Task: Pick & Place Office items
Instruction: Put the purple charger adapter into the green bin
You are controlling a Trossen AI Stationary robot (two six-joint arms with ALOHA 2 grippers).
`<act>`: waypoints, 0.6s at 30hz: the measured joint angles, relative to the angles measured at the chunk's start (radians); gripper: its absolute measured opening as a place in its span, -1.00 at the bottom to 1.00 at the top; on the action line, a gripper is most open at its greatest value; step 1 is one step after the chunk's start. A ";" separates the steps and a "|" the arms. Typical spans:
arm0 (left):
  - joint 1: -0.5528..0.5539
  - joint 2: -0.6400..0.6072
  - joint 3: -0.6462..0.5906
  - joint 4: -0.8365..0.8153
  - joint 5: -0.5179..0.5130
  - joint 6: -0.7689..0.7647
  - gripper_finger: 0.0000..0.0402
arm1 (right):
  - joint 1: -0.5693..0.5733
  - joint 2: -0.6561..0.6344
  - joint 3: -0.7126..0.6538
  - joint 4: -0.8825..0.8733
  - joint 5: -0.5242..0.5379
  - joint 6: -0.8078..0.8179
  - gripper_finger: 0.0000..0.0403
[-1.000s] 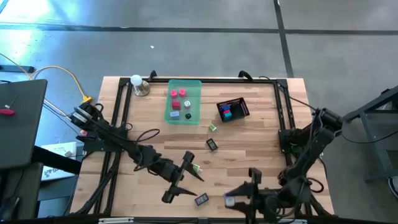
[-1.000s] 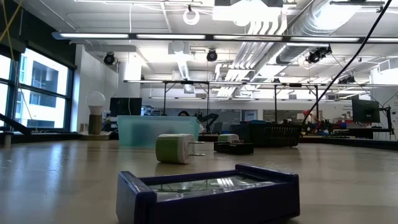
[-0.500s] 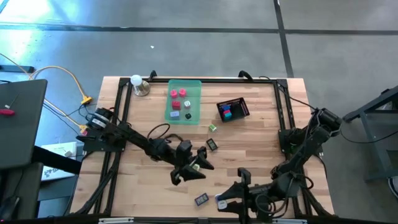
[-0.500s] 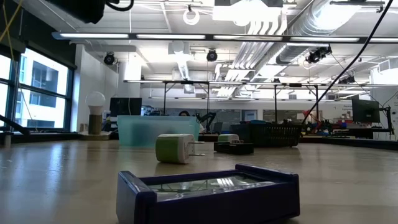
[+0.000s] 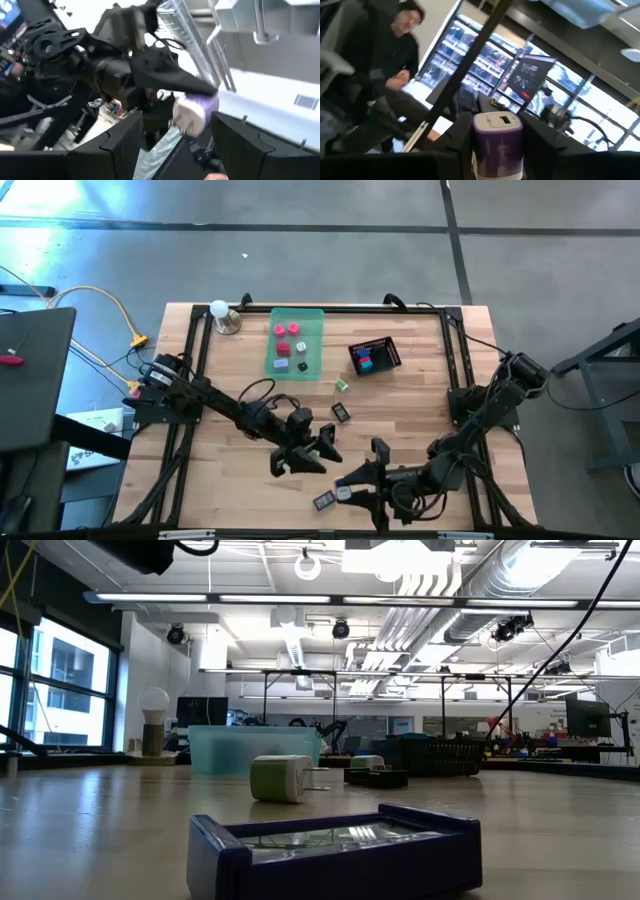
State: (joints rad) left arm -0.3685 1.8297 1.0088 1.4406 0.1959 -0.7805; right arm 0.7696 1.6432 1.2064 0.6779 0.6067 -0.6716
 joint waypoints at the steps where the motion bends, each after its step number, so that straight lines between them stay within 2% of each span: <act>1: -0.004 0.000 0.000 0.001 0.000 0.029 0.12 | -0.001 0.000 0.000 0.019 0.007 0.010 -0.41; 8: -0.025 0.000 0.001 0.011 -0.100 0.259 0.12 | 0.001 0.000 0.000 0.137 0.005 0.051 -0.41; 13: -0.032 0.000 0.013 0.015 -0.115 0.529 0.12 | 0.000 0.000 0.000 0.181 -0.013 0.118 -0.41; 18: -0.066 0.000 0.049 0.015 -0.112 0.660 0.12 | -0.006 0.000 0.000 0.220 -0.044 0.124 -0.41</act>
State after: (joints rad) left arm -0.4340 1.8297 1.0575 1.4554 0.0835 -0.1210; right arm 0.7640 1.6432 1.2068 0.8981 0.5624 -0.5479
